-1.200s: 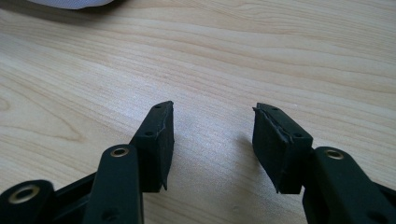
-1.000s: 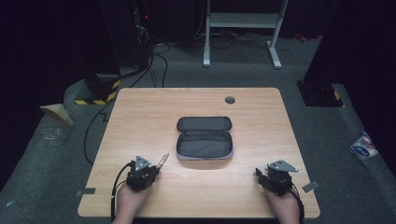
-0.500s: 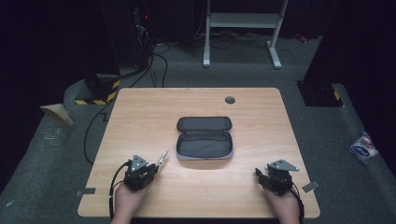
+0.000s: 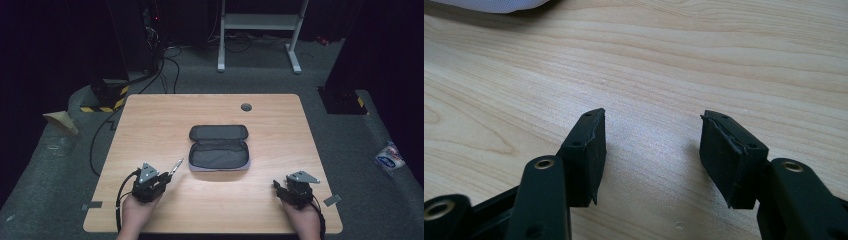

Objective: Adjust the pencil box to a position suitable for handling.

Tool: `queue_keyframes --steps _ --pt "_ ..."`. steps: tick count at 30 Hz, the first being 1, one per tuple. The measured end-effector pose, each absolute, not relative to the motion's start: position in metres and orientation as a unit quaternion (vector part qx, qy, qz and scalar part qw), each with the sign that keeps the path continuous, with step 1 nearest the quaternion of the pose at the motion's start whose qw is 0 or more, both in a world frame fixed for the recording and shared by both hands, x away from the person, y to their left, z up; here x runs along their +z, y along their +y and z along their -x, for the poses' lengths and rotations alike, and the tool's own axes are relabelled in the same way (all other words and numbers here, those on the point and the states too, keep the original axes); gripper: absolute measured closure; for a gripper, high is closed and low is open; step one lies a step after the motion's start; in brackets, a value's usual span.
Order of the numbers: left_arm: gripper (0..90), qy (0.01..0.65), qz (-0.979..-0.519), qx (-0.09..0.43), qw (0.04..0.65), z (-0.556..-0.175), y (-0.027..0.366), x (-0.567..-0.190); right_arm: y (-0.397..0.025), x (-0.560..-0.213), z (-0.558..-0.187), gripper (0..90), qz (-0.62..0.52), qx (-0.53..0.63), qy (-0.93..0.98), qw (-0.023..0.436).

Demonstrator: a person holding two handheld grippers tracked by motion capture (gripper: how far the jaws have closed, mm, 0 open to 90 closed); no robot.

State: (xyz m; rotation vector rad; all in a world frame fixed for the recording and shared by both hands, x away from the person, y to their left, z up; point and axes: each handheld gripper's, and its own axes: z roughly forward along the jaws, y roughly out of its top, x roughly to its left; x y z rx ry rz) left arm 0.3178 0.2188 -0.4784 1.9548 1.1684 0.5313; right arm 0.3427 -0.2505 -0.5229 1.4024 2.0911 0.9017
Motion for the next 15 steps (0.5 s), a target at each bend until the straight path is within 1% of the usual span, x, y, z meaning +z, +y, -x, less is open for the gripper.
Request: queue_keyframes --steps 15 --pt "79.0 0.443 -0.785 0.197 0.386 -0.338 0.209 -0.465 -0.25 -0.523 -0.342 44.0 -0.511 0.327 0.761 0.232"
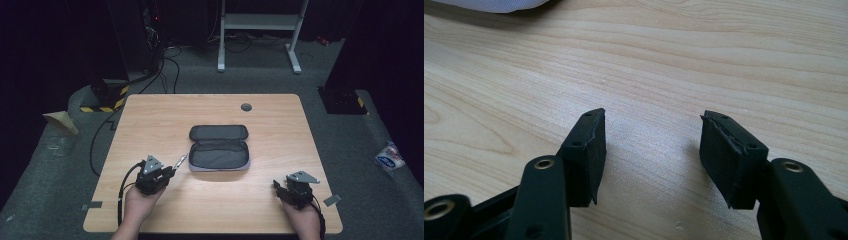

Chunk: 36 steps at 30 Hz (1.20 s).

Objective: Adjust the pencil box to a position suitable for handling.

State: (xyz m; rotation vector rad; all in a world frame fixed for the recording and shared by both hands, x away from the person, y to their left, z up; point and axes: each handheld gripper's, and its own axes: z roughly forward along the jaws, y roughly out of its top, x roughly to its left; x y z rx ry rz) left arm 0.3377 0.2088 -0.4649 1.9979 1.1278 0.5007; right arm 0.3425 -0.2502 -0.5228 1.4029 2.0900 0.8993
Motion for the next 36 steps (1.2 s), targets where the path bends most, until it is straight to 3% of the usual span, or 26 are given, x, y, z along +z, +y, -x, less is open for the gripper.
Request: queue_keyframes --steps 36 --pt "79.0 0.389 -0.818 0.169 0.389 -0.399 0.155 -0.451 -0.25 -0.523 -0.342 44.1 -0.51 0.327 0.76 0.233"
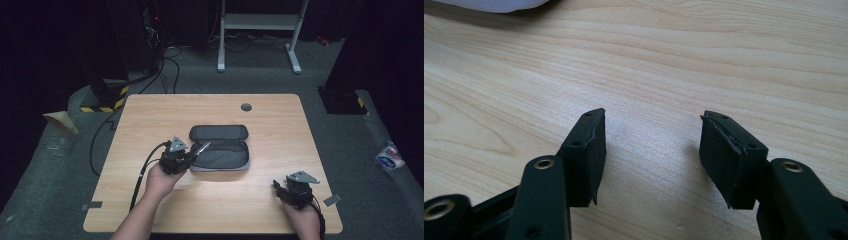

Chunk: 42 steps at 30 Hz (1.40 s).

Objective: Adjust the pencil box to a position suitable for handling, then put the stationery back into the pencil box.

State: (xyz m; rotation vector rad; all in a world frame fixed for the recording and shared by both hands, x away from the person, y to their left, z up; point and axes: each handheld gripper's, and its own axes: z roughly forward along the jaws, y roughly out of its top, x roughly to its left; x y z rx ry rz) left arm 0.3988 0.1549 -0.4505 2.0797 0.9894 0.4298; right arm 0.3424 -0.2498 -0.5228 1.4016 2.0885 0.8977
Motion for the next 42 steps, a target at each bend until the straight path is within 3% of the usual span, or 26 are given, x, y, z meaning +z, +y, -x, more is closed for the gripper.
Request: queue_keyframes --steps 42 --pt "79.1 0.34 -0.846 0.146 0.384 -0.441 0.089 -0.453 -0.25 -0.523 -0.342 44.5 -0.506 0.327 0.763 0.236"
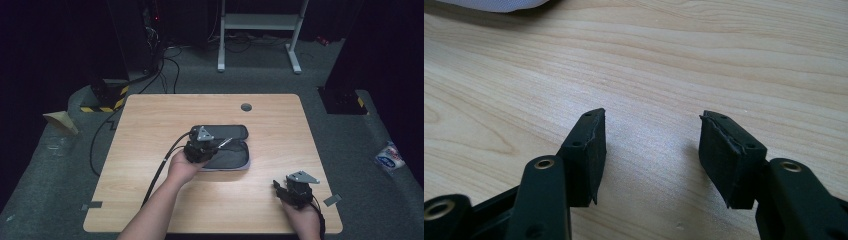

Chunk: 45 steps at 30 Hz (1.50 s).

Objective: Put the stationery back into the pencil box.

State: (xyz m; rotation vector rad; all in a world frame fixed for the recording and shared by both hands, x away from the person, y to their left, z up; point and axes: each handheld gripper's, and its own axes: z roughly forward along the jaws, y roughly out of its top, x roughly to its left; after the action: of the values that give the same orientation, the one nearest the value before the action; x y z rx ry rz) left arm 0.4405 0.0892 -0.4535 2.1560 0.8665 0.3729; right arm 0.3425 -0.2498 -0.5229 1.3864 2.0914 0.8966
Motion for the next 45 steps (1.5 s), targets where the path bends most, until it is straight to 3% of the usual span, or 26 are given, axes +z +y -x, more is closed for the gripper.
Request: queue_keyframes --steps 15,18,21,31,35,45 --pt "78.5 0.324 -0.865 0.118 0.364 -0.451 0.073 -0.471 -0.249 -0.523 -0.342 44.5 -0.506 0.325 0.762 0.239" --pt "63.7 0.344 -0.854 0.133 0.366 -0.452 0.073 -0.471 -0.249 -0.523 -0.342 44.4 -0.506 0.325 0.762 0.238" --pt "56.7 0.356 -0.846 0.146 0.37 -0.447 0.079 -0.469 -0.249 -0.523 -0.342 44.4 -0.506 0.325 0.762 0.238" --pt "45.0 0.407 -0.805 0.188 0.39 -0.406 0.137 -0.468 -0.249 -0.523 -0.342 44.4 -0.506 0.325 0.762 0.239" --pt "45.0 0.421 -0.792 0.192 0.398 -0.384 0.165 -0.475 -0.249 -0.523 -0.342 44.4 -0.507 0.326 0.762 0.237" --pt "37.4 0.486 -0.78 0.201 0.339 -0.344 0.219 -0.514 -0.249 -0.523 -0.342 44.2 -0.506 0.327 0.762 0.236"
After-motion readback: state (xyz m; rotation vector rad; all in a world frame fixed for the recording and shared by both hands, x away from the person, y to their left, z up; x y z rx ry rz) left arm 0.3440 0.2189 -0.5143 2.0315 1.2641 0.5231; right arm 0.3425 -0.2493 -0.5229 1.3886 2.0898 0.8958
